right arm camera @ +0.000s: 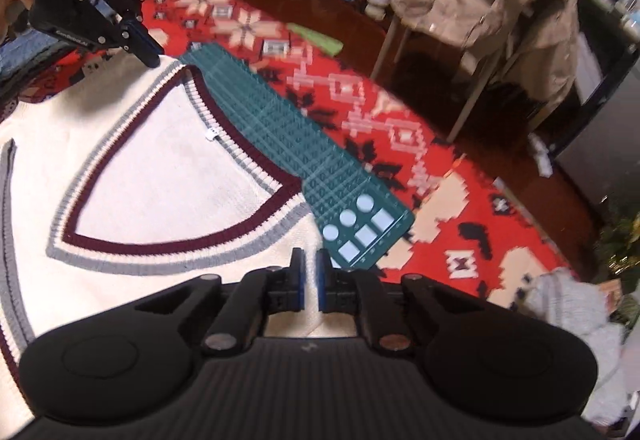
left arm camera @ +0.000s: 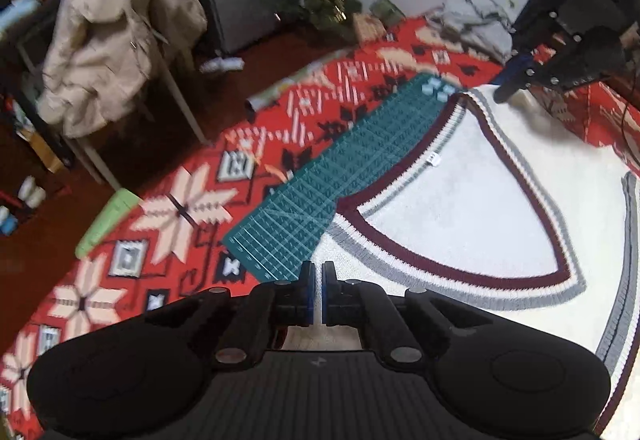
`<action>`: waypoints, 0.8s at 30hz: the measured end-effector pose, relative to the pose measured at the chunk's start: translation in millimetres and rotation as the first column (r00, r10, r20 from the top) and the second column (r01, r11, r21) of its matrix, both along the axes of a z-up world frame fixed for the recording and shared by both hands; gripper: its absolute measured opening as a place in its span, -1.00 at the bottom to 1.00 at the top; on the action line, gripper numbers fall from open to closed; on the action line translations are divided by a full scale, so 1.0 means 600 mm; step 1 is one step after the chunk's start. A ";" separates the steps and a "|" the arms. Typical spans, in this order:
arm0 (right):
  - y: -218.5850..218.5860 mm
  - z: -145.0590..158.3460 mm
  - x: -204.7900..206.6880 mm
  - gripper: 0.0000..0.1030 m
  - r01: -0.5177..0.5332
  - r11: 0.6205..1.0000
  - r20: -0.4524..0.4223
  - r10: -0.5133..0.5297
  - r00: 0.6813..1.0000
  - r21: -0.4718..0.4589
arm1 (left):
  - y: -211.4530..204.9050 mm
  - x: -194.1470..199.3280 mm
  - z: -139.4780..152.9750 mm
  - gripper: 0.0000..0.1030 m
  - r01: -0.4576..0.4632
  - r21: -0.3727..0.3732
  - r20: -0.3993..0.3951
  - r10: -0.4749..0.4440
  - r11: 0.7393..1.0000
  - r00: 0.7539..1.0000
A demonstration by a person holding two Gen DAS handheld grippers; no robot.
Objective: Fold clothes
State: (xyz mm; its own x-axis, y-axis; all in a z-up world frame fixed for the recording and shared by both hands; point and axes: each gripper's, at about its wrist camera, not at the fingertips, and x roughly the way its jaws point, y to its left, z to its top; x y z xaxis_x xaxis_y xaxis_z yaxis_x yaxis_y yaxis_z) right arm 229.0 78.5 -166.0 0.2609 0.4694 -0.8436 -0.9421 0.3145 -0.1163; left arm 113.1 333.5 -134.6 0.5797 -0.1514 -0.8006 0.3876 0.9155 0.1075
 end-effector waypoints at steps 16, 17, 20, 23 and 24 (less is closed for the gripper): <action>-0.121 0.209 -0.380 -0.90 -0.056 0.997 0.410 0.027 0.912 0.058 | -0.132 -0.364 0.187 -0.96 0.034 0.121 0.385 -0.079 0.992 0.920; -0.131 0.211 -0.410 -0.90 -0.062 0.997 0.427 0.033 0.904 0.052 | -0.141 -0.390 0.186 -0.96 0.043 0.123 0.389 -0.088 0.992 0.917; -0.156 0.199 -0.492 -0.90 -0.075 0.997 0.455 0.052 0.889 0.033 | -0.174 -0.463 0.167 -0.96 0.093 0.169 0.390 -0.153 0.981 0.908; -0.178 0.165 -0.567 -0.90 -0.089 0.996 0.487 0.077 0.870 0.002 | -0.205 -0.524 0.125 -0.96 0.146 0.215 0.352 -0.216 0.966 0.911; -0.185 0.153 -0.592 -0.90 -0.094 0.996 0.497 0.085 0.864 -0.008 | -0.214 -0.539 0.108 -0.96 0.161 0.230 0.333 -0.234 0.960 0.913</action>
